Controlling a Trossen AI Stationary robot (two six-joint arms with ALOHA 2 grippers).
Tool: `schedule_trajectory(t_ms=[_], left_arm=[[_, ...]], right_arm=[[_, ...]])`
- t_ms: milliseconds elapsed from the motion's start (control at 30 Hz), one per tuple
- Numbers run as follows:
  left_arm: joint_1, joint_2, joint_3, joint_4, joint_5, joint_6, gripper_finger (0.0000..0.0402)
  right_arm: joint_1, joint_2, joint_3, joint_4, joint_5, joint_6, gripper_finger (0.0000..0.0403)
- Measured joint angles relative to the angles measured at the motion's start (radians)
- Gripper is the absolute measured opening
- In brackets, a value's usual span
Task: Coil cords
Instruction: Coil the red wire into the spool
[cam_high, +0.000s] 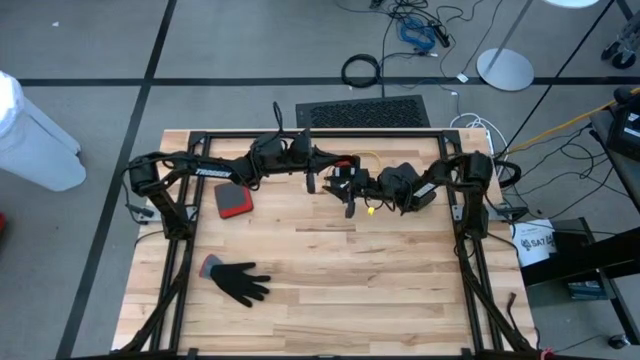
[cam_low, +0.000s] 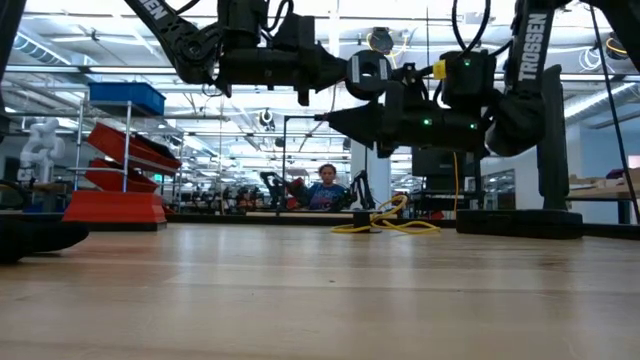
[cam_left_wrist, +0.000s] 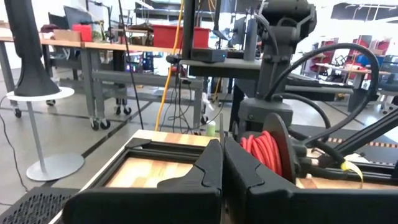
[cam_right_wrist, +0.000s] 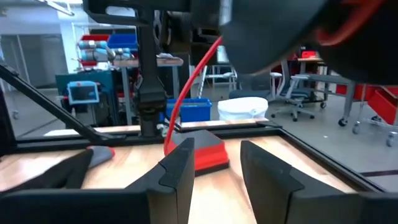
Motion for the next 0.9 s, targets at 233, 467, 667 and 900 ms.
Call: schedule_trajectory(t_ms=[233, 467, 667, 900], left_arm=[[-0.003, -0.001, 0.0, 0.003, -0.003, -0.001, 0.0], [-0.005, -0.001, 0.0, 0.002, -0.003, -0.001, 0.0], [-0.005, -0.001, 0.0, 0.0, -0.002, -0.001, 0.0], [-0.009, -0.001, 0.0, -0.018, 0.001, -0.002, 0.0]], right_arm=[[0.009, 0.04, 0.039, 0.038, -0.004, 0.003, 0.0113], [0.009, 0.041, 0.039, 0.042, -0.031, 0.002, 0.0086], [0.01, 0.041, 0.038, 0.041, -0.033, 0.003, 0.0079], [0.0, 0.041, -0.004, 0.032, -0.053, 0.007, 0.0079]])
